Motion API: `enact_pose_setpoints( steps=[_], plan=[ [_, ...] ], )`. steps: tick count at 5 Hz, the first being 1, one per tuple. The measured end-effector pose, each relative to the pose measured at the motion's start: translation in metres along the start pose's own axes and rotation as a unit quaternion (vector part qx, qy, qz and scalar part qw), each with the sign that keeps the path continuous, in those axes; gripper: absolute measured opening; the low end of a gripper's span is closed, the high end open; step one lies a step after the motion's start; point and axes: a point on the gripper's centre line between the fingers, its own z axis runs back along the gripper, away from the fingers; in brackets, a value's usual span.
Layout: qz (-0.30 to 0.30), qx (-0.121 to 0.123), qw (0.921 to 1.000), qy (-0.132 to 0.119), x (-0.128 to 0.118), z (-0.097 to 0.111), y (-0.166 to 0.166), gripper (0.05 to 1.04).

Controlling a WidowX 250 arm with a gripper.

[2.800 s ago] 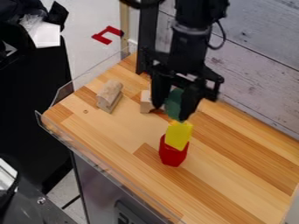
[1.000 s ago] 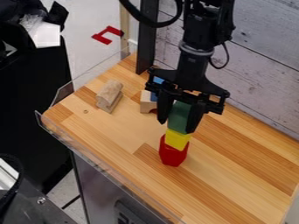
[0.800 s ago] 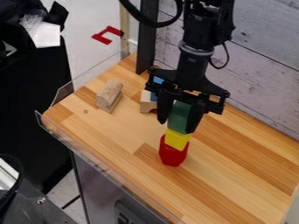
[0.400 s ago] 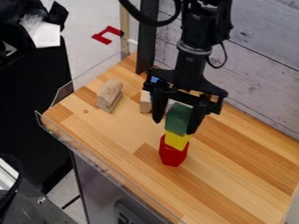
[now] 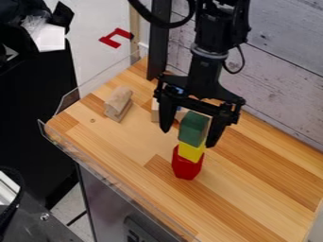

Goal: Move the green block from the arch to the surface of yellow block

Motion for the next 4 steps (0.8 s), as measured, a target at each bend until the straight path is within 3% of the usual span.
enact_pose_setpoints(
  steps=[2, 3, 4],
  plan=[
    [0.008, -0.043, 0.9959, -0.079, 0.003, 0.053, 0.004, 1.0],
    [0.009, -0.059, 0.993, -0.102, 0.002, 0.069, 0.011, 1.0],
    [0.012, -0.048, 0.9919, -0.117, 0.013, 0.075, 0.02, 1.0]
  ],
)
